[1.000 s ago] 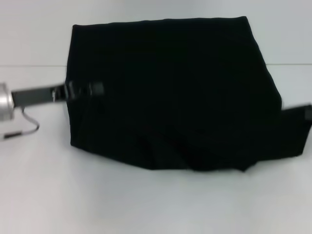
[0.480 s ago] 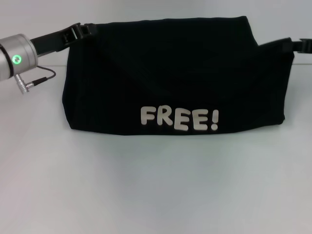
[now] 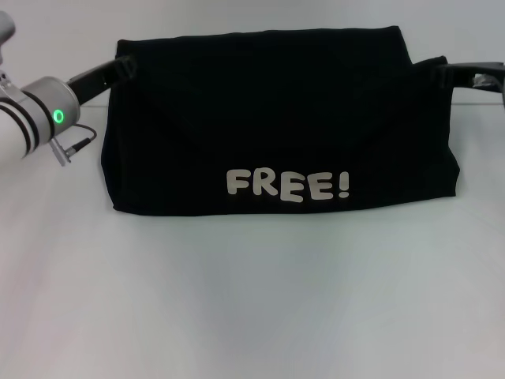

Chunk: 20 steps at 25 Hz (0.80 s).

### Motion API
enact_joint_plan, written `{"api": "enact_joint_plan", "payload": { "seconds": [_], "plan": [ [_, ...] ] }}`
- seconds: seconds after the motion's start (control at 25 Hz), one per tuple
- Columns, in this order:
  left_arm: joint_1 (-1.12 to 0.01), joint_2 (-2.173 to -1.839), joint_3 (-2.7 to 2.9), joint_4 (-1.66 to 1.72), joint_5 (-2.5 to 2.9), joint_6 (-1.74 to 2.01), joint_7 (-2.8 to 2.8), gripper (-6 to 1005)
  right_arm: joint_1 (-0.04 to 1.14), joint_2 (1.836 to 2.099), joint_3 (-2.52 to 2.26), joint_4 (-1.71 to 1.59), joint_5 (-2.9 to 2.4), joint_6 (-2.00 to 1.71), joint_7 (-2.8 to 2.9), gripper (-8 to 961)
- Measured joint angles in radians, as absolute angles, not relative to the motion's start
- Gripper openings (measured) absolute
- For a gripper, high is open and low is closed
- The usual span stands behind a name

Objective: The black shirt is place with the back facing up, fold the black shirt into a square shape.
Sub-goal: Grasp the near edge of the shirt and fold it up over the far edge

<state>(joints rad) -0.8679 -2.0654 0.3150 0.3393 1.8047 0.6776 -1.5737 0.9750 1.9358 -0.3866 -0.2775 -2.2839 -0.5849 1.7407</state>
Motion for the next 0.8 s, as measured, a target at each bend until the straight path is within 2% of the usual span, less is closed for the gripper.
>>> {"api": "enact_joint_plan", "payload": {
  "seconds": [0.16, 0.28, 0.52, 0.8],
  "plan": [
    [-0.869, -2.088, 0.314, 0.336, 1.798, 0.638, -1.521, 36, 0.975, 1.970, -0.388, -0.269, -2.277, -0.524, 1.691, 48],
    [-0.867, -2.100, 0.313, 0.334, 1.798, 0.628, -1.495, 36, 0.965, 1.981, -0.389, -0.269, -2.277, -0.511, 1.676, 48],
    [-0.860, -2.121, 0.318, 0.333, 1.797, 0.625, -1.468, 36, 0.944, 1.989, -0.391, -0.268, -2.276, -0.515, 1.668, 47],
    [-0.858, -2.127, 0.318, 0.331, 1.800, 0.652, -1.466, 37, 0.926, 1.995, -0.387, -0.268, -2.276, -0.519, 1.675, 81]
  ]
}}
